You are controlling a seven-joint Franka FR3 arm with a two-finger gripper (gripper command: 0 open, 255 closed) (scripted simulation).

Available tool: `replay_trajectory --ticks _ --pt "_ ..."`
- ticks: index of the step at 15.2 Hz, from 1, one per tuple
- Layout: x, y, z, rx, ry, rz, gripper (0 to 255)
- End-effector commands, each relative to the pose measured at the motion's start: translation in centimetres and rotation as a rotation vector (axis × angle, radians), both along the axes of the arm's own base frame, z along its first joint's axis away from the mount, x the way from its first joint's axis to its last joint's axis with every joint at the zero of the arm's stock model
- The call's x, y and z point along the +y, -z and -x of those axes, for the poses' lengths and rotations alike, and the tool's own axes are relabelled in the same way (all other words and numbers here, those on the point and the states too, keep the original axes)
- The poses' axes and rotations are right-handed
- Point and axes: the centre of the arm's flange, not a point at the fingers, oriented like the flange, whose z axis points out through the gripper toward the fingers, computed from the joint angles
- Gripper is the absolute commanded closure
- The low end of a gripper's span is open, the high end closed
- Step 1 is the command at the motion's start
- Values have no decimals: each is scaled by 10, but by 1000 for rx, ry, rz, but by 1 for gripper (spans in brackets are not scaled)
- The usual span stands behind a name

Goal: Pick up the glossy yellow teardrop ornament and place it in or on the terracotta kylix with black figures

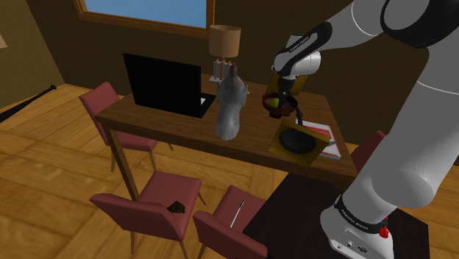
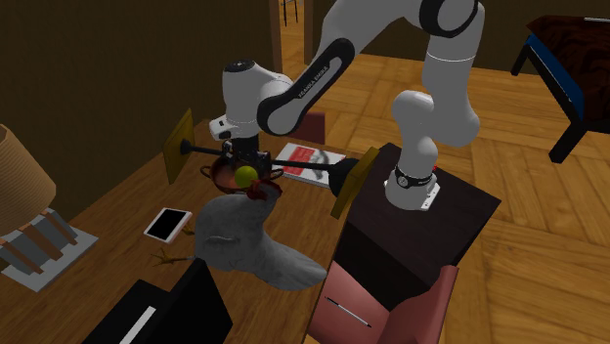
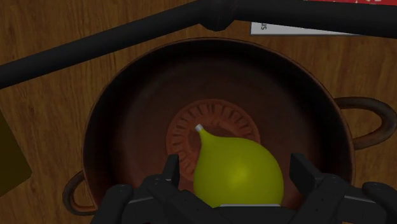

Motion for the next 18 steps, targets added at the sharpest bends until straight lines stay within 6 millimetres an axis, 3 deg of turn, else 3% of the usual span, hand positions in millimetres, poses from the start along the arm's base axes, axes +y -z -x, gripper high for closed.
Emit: replay_trajectory --ticks 1,2,3,12,18 --pt "0 0 0 0 0 0 0" --pt "0 0 0 0 0 0 0" --pt "0 0 0 0 0 0 255" --pt "0 0 0 0 0 0 255" --pt "0 -32 0 0 0 0 255"
